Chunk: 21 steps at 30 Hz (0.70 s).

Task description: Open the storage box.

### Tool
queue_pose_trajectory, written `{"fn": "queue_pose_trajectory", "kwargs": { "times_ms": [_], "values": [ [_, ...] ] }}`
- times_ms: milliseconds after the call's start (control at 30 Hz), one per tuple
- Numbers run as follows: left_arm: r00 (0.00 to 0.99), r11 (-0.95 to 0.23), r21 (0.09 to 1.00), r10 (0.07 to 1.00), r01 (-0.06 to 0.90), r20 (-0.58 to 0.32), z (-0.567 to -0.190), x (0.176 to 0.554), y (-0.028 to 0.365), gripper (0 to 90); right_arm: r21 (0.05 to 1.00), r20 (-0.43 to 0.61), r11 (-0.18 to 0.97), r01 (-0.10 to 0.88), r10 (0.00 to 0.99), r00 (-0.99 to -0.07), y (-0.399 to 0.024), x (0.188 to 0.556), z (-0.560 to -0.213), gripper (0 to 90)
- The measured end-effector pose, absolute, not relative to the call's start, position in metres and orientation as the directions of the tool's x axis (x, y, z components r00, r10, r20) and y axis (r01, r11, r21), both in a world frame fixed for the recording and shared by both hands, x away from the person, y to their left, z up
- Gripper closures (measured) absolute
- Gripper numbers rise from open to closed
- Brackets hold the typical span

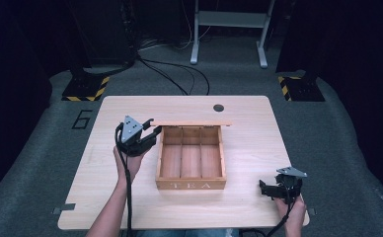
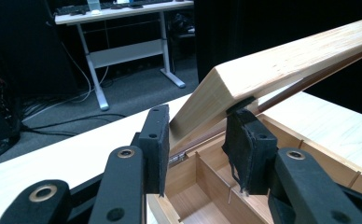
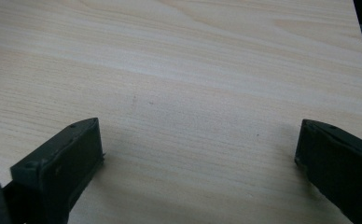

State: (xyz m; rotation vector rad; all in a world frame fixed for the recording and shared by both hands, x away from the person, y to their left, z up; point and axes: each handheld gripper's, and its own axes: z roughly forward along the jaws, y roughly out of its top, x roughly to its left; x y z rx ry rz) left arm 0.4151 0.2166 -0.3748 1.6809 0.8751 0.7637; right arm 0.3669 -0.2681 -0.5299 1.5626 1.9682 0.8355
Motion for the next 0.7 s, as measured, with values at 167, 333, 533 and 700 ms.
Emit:
{"fn": "queue_pose_trajectory", "kwargs": {
  "times_ms": [167,333,533,700],
  "values": [
    [0.535,-0.193,0.963,0.842,0.189,0.064,-0.371,0.419,0.218,60.5,0.720,0.000,0.156,0.676,0.975,-0.224,-0.268,0.367,-0.530,0.2],
    [0.543,-0.194,0.959,0.838,0.205,0.054,-0.367,0.423,0.219,60.5,0.720,0.000,0.156,0.676,0.974,-0.224,-0.268,0.367,-0.530,0.2],
    [0.544,-0.194,0.960,0.837,0.204,0.053,-0.365,0.426,0.219,60.7,0.720,0.000,0.156,0.676,0.974,-0.224,-0.268,0.367,-0.530,0.2],
    [0.545,-0.195,0.959,0.837,0.205,0.053,-0.364,0.426,0.219,60.7,0.720,0.000,0.156,0.676,0.975,-0.224,-0.268,0.367,-0.530,0.2]
  ]
}}
